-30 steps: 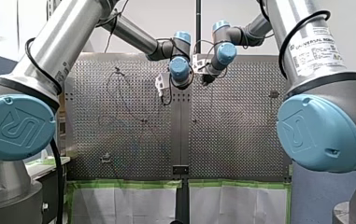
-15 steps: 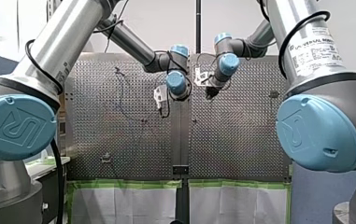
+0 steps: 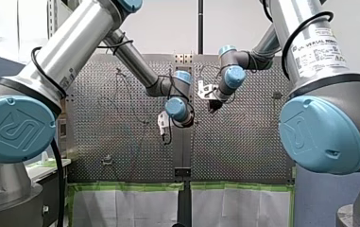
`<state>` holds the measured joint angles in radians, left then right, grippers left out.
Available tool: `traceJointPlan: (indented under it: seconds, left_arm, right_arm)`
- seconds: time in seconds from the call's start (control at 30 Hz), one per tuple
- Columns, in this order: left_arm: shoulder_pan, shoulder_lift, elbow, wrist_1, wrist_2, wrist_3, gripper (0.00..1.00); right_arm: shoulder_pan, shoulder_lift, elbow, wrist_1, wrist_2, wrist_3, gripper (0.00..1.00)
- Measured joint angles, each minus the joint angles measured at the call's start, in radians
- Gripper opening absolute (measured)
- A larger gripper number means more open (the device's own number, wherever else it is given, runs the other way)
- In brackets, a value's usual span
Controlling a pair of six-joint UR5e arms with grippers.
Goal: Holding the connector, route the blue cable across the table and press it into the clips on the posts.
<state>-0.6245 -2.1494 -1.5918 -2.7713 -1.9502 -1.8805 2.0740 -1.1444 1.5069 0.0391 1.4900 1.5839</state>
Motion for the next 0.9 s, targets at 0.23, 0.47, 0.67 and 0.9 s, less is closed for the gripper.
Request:
traceJointPlan:
  seconds: [0.23,0.47,0.67,0.9]
  left_arm:
    - [0.003,-0.015,-0.069,0.053,0.028,-0.009,0.00]
    - [0.013,-0.016,-0.075,0.095,0.075,-0.040,0.00]
    - [0.022,-0.019,-0.045,0.102,0.105,-0.060,0.00]
    - [0.056,-0.020,-0.020,0.102,0.135,-0.067,0.00]
  right_arm:
    - [-0.014,0.005,0.036,-0.051,-0.002,0.019,0.00]
    - [-0.027,0.041,0.040,-0.063,-0.010,0.019,0.00]
    - [-0.035,0.057,0.040,-0.077,-0.023,0.023,0.00]
    - [-0.059,0.081,0.040,-0.101,-0.048,0.031,0.00]
